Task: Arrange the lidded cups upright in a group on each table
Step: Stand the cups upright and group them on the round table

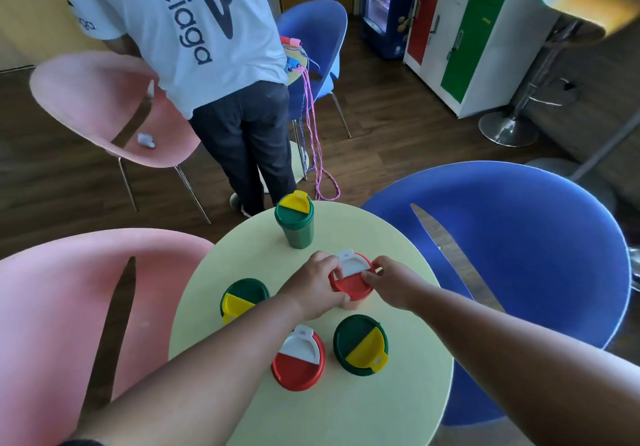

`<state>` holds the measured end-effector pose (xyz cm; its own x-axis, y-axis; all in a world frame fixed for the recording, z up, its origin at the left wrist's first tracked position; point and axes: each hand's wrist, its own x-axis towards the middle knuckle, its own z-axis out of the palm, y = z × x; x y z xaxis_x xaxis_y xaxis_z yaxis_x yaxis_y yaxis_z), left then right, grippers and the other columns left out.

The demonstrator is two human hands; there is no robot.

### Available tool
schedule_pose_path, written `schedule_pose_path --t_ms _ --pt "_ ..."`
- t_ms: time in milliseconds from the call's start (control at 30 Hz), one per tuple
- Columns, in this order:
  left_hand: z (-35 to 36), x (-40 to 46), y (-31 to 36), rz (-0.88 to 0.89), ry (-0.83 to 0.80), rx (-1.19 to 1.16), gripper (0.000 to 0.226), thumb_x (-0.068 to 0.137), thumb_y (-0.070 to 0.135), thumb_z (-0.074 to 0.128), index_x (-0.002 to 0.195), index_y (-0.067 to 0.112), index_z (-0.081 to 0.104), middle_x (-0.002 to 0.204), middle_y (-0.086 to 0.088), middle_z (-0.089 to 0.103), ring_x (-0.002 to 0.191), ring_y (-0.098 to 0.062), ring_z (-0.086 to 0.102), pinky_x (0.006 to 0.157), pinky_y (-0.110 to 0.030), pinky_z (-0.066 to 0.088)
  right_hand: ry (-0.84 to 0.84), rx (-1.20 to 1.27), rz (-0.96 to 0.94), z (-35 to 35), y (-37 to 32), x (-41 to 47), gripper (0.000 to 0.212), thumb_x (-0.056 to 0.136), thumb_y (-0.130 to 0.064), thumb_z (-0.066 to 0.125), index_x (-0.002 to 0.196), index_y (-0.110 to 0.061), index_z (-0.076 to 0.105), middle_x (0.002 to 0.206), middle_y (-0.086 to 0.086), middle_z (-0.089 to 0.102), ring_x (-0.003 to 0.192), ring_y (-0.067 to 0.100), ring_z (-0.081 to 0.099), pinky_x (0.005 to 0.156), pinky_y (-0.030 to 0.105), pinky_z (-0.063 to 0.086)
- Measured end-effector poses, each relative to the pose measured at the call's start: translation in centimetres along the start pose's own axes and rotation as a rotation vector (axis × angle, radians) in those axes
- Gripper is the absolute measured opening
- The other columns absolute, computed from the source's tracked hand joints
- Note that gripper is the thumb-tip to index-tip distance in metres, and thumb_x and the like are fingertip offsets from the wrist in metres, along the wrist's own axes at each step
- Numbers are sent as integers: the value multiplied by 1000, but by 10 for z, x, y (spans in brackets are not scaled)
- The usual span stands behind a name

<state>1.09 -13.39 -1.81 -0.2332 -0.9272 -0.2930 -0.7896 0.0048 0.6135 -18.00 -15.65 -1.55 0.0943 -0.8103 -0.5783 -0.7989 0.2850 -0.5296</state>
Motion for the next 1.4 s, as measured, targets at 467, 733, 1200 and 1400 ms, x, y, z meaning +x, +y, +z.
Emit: schedule_pose_path --t_ms 467,733,1200,1400 --pt "-56 -1 -26 -98 323 -37 24 84 34 73 99 20 61 103 3 59 91 -13 60 78 -26 49 73 -52 -77 -20 -51 28 38 100 -34 50 135 -19 54 118 6 62 100 24 63 78 31 53" --pt "-84 43 -60 -244 432 -151 37 80 35 74 111 24 58 106 1 56 97 -21 59 87 -39 52 96 -112 -148 2 -111 67 41 97 -36 53 135 -22 54 101 2 63 86 22 59 68 28 45" --pt "-98 78 -87 -203 209 -195 85 69 38 84 142 34 42 125 5 57 113 -18 57 89 -35 53 164 -66 -102 30 -133 111 35 103 -29 41 131 -12 52 104 10 59 87 27 55 62 31 38" --pt "-89 45 -79 -273 154 -130 88 66 45 84 142 33 42 128 4 58 114 -19 56 90 -33 49 96 -292 -127 32 -126 89 32 98 -31 41 120 -15 58 100 6 62 93 30 62 77 34 51"
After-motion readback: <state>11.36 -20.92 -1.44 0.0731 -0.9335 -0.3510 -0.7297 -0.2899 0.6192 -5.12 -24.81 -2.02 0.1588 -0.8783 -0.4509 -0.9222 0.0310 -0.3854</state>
